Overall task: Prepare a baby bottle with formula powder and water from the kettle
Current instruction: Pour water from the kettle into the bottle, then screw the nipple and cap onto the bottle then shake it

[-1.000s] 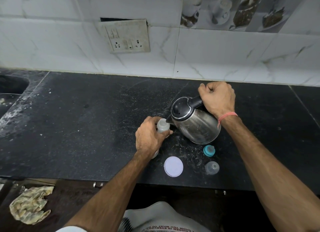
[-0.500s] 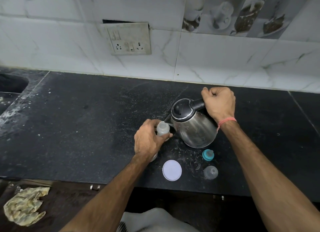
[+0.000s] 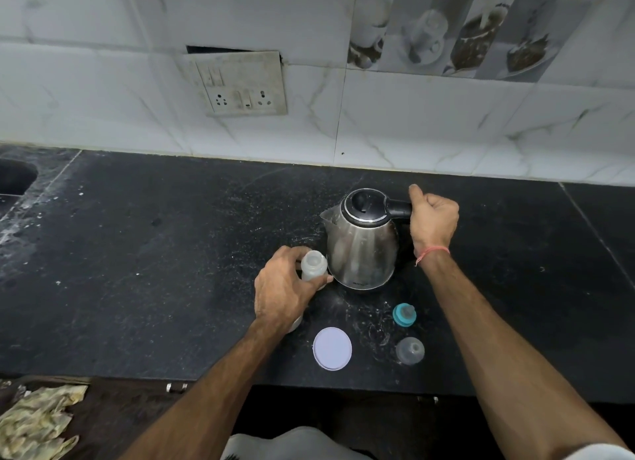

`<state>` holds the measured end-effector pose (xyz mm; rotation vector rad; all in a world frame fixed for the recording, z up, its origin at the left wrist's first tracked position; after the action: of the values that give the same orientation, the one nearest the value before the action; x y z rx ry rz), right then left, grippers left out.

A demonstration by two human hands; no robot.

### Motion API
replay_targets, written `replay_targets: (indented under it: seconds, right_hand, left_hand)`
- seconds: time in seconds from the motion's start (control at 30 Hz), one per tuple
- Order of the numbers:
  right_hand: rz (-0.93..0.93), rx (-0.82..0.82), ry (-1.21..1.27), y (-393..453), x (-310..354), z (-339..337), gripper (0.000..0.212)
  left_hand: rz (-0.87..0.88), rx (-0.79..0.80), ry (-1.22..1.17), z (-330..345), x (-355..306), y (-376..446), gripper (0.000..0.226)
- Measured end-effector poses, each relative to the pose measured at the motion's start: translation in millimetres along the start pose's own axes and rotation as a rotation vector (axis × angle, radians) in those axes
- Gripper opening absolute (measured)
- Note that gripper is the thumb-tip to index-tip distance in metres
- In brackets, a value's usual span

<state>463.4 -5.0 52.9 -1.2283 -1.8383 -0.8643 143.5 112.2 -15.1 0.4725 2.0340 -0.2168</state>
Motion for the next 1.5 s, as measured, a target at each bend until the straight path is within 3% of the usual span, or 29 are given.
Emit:
replay_targets:
  seconds: [0.27, 0.53, 0.73, 0.83, 1.03, 1.17, 1.37, 1.5]
  right_hand:
    - [0.117, -0.017, 0.170, -1, -23, 1, 0.085]
    - [0.119, 0.112, 0.259, -1, -32, 0, 0.071]
    - [0.411, -0.109, 0.529, -44, -88, -34, 0.047]
    - [0.392, -0.022, 0.380, -69, -108, -43, 0.029]
    - [0.195, 0.314, -0.160, -103, -136, -41, 0.017]
    - [0.034, 0.500, -0.489, -118, -142, -33, 0.043]
    - [-0.040, 0.415, -0.581, -116, -132, -37, 0.025]
    - [-0.016, 0.295, -0.346, -115, -119, -56, 0.028]
  left_hand:
    - [0.005, 0.033, 0.032, 2, -3, -1, 0.052]
    - [0.127, 0.041, 0.132, 3, -22, -6, 0.050]
    - [0.315, 0.112, 0.242, 16, -43, -15, 0.059]
    - [0.308, 0.195, 0.170, 29, -48, -24, 0.060]
    - [0.262, 0.251, 0.016, 60, -48, -43, 0.061]
    - [0.213, 0.287, -0.012, 74, -38, -52, 0.060]
    - [0.160, 0.290, -0.038, 85, -20, -61, 0.055]
    - [0.141, 0.260, -0.048, 86, -14, -60, 0.057]
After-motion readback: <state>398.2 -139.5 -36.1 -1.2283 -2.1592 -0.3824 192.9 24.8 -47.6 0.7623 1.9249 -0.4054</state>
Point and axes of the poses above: each hand's wrist, its own y-axis towards the middle knuckle, its own z-axis out of the palm, x = y × z, the point moved 9 cm from there along y, towards the middle knuckle, and after that the axes turned 13 degrees about -y, right-handed, at the moved point
